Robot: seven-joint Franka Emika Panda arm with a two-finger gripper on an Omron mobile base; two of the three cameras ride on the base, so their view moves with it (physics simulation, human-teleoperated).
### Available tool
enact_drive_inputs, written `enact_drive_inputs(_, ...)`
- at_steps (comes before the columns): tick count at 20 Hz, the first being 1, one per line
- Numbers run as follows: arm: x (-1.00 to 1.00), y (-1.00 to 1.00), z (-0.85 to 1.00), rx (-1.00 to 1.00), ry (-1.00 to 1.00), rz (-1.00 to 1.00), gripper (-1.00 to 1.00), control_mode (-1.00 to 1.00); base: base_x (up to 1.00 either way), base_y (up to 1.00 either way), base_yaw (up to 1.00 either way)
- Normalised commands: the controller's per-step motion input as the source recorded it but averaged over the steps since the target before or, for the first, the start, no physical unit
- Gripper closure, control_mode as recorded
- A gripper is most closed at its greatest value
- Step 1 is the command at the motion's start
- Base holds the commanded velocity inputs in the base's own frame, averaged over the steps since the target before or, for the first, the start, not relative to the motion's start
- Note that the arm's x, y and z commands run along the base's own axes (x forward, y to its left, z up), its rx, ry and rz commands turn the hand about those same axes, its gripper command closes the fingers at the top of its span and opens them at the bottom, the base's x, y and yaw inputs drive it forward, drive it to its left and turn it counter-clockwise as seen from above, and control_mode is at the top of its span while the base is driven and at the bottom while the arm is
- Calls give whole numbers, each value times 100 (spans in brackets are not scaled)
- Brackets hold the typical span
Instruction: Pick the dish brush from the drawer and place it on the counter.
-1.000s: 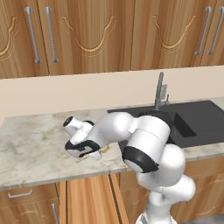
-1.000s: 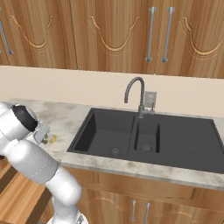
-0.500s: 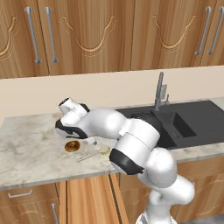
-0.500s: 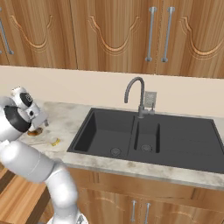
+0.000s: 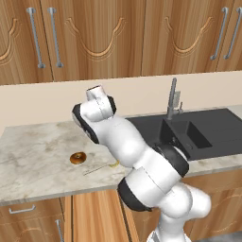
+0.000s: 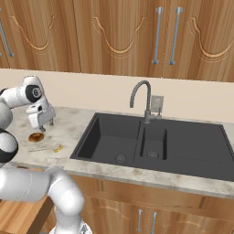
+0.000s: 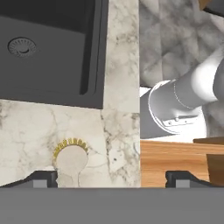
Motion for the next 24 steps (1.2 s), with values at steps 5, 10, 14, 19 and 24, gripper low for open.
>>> enact_drive_inputs(5, -99, -100, -20, 40, -37, 0, -100, -100, 0, 0, 0)
enact_drive_inputs(10, -100, -100, -13, 36, -43, 0, -100, -100, 0, 0, 0)
enact_drive_inputs(14, -88, -76, -36, 10, -36, -4, -100, -100, 0, 0, 0)
enact_drive_inputs(19, -32, -20, -49, -1, -19, -5, -100, -100, 0, 0, 0)
enact_drive_inputs(24, 0, 0, -40, -5, -8, -4, -100, -100, 0, 0, 0)
